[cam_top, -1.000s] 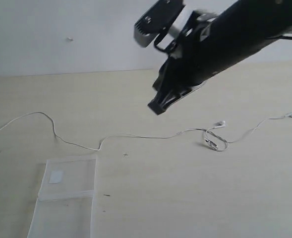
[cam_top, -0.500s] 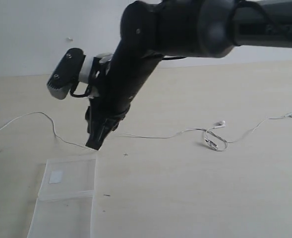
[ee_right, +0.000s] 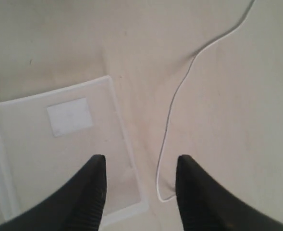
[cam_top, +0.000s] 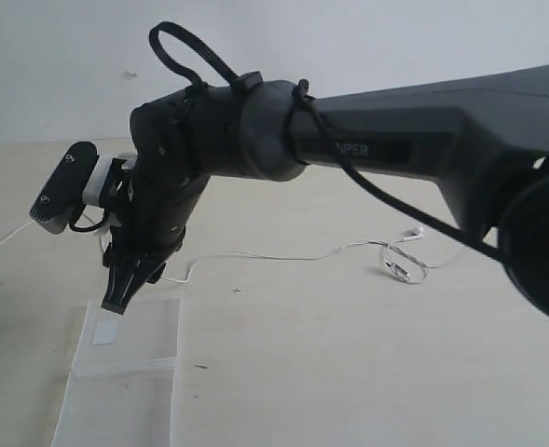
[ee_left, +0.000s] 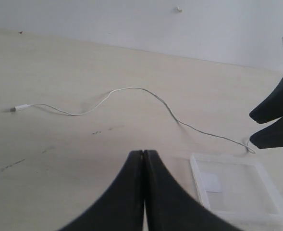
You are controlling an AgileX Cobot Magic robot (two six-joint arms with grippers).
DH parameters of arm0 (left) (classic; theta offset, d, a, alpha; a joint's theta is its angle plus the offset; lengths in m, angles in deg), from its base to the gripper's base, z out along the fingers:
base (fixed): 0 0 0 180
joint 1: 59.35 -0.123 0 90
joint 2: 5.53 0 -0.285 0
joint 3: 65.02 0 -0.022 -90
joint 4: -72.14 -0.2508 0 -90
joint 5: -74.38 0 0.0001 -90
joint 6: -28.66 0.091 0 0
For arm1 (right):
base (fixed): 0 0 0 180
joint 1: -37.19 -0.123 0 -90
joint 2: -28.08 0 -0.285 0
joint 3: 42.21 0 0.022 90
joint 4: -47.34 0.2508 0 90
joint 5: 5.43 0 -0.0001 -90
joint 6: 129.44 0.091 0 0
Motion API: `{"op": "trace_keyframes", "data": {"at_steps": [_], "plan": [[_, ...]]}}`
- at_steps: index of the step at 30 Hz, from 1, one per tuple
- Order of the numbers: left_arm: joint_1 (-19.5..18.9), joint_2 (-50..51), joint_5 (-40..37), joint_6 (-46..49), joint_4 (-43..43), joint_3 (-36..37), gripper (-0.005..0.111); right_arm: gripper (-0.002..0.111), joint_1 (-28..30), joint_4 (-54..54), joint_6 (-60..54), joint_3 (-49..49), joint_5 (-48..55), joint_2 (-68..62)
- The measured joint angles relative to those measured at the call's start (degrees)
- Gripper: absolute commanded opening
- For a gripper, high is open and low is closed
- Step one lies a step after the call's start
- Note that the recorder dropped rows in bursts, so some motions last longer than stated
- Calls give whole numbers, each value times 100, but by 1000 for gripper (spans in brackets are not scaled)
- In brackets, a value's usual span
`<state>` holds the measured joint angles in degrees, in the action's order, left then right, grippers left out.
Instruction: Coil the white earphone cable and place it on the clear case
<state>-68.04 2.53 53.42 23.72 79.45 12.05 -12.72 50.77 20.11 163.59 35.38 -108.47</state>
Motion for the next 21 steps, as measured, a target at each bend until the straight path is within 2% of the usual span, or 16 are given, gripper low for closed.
{"op": "trace_keyframes", "data": {"at_steps": [13,21], "plan": [[0,0,0,0,0,0,0,46,0,-845,331,318,-5,-583],[0,0,0,0,0,0,0,46,0,-934,331,318,-195,-627]]}}
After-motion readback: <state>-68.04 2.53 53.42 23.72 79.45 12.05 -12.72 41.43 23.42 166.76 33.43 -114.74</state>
